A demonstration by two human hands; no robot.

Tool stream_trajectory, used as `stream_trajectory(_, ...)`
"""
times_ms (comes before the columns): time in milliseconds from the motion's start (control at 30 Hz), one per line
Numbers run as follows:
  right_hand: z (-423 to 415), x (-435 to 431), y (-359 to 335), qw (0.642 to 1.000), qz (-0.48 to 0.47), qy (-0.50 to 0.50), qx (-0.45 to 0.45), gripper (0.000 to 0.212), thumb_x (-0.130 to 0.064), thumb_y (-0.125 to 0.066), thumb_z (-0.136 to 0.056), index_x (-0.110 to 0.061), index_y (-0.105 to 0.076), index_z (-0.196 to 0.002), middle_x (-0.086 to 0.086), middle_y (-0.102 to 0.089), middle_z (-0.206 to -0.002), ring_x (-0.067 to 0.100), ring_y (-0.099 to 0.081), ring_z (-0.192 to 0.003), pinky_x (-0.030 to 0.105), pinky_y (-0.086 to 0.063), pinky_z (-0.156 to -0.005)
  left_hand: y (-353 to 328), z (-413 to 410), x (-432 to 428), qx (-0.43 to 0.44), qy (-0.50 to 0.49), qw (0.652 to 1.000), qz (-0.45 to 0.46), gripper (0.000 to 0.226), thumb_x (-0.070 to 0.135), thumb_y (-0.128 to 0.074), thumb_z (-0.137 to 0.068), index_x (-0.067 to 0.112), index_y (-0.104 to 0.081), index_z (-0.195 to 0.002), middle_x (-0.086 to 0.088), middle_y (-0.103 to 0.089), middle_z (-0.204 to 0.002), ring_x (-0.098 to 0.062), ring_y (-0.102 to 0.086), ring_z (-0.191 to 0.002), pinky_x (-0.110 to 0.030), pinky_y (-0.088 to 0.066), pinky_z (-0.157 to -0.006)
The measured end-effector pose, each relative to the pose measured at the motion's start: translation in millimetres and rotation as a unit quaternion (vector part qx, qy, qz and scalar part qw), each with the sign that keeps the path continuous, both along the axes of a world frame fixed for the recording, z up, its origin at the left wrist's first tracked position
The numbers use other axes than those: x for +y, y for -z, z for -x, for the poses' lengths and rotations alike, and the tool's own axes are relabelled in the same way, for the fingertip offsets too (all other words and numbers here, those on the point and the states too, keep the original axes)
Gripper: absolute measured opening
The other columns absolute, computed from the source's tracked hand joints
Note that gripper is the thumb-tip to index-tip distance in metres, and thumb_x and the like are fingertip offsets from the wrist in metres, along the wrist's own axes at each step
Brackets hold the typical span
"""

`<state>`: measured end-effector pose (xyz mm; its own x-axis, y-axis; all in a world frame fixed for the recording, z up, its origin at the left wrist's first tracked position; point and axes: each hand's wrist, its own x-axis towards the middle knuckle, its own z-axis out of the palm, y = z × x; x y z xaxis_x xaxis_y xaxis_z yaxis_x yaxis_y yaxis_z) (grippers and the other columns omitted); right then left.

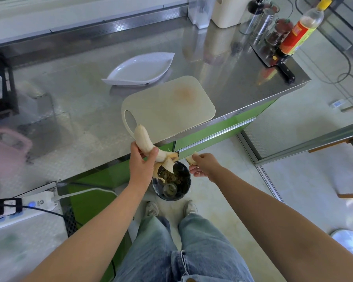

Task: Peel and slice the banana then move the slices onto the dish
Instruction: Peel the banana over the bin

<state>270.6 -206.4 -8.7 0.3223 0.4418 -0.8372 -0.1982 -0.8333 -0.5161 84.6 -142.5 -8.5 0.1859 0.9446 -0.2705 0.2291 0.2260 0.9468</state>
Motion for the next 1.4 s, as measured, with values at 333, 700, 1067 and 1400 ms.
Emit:
stream_trajectory(333,18.2,8.1,-10.0,0.992,-0.075,-0.028,0.101,0.049,-0.048,-0.061,-0.088,-0.007,-0.055,-0.114,0.010,-0.063,-0.103,0.023,-0.062,-0.091,0.030,-0.053,-0.079,-3.5,-8.1,-5.0,-0.033,-0.015,0.998,0.048,0.047,0.042,-0.073,-0.072,0.031,-0.047,-0.109,-0.006,-0.058,-0.111,-0.026,-0.060,-0.105,-0.052,-0.053,-0.088)
stream_trajectory(700,22.7,9.3,-11.2,0.988,-0.108,-0.068,0.090,0.014,-0.017,-0.054,-0.097,-0.003,-0.057,-0.098,0.010,-0.066,-0.093,0.017,-0.066,-0.078,0.024,-0.059,-0.067,-6.4,-13.2,-11.5,-0.028,0.020,0.999,0.007,0.042,0.017,-0.076,-0.079,0.032,-0.048,-0.106,-0.004,-0.058,-0.106,-0.023,-0.059,-0.098,-0.048,-0.052,-0.089)
stream_trajectory(1067,35.5,15.2,-14.0,0.987,-0.079,-0.137,-0.033,0.015,-0.017,-0.041,-0.100,-0.003,-0.045,-0.099,0.011,-0.052,-0.091,0.021,-0.054,-0.079,0.033,-0.054,-0.070,-5.5,-18.7,-17.6,0.022,0.039,0.996,-0.078,0.037,0.019,-0.077,-0.078,0.019,-0.050,-0.103,0.003,-0.059,-0.093,-0.016,-0.056,-0.086,-0.034,-0.050,-0.076)
stream_trajectory(1400,38.5,14.6,2.6,0.982,-0.055,-0.134,-0.120,0.021,-0.020,-0.042,-0.096,-0.005,-0.050,-0.108,0.010,-0.055,-0.097,0.022,-0.050,-0.083,0.036,-0.043,-0.071,-6.1,-19.3,-20.9,-0.003,0.019,0.999,-0.048,0.038,0.016,-0.078,-0.078,0.025,-0.049,-0.101,0.010,-0.056,-0.090,-0.009,-0.055,-0.083,-0.031,-0.050,-0.075)
